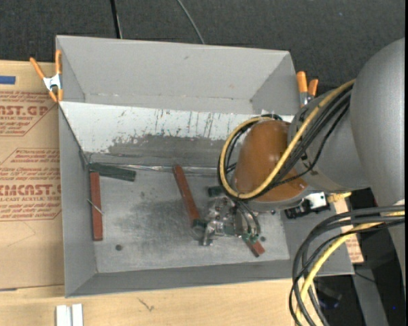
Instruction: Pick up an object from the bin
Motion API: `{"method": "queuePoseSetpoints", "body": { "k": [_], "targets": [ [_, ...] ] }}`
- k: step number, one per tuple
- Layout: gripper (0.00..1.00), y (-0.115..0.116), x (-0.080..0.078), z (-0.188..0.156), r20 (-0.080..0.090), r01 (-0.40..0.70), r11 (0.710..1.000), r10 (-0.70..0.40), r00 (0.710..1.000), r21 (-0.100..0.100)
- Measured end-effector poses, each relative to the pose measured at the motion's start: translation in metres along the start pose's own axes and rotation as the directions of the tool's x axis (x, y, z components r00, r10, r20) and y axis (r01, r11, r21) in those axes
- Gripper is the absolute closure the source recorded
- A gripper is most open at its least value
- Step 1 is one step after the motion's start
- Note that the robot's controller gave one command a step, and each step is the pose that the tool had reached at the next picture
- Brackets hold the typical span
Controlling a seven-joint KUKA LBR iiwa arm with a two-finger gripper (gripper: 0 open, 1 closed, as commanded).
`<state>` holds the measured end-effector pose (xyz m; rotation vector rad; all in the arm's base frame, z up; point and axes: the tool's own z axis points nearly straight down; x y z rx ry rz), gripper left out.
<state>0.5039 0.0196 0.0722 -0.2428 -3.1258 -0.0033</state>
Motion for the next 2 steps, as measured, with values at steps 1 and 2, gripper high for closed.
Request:
{"method": "queuePoseSetpoints", "body": {
  "k": [1, 2],
  "targets": [
    [1.0, 0.0096, -0.0037, -0.1412, 0.008, -0.014, 1.0, 0.014, 1.0, 0.001],
    [1.0, 0.0095, -0.0036, -0.1411, 0.008, -0.014, 1.0, 0.014, 1.0, 0.001]
  ]
}}
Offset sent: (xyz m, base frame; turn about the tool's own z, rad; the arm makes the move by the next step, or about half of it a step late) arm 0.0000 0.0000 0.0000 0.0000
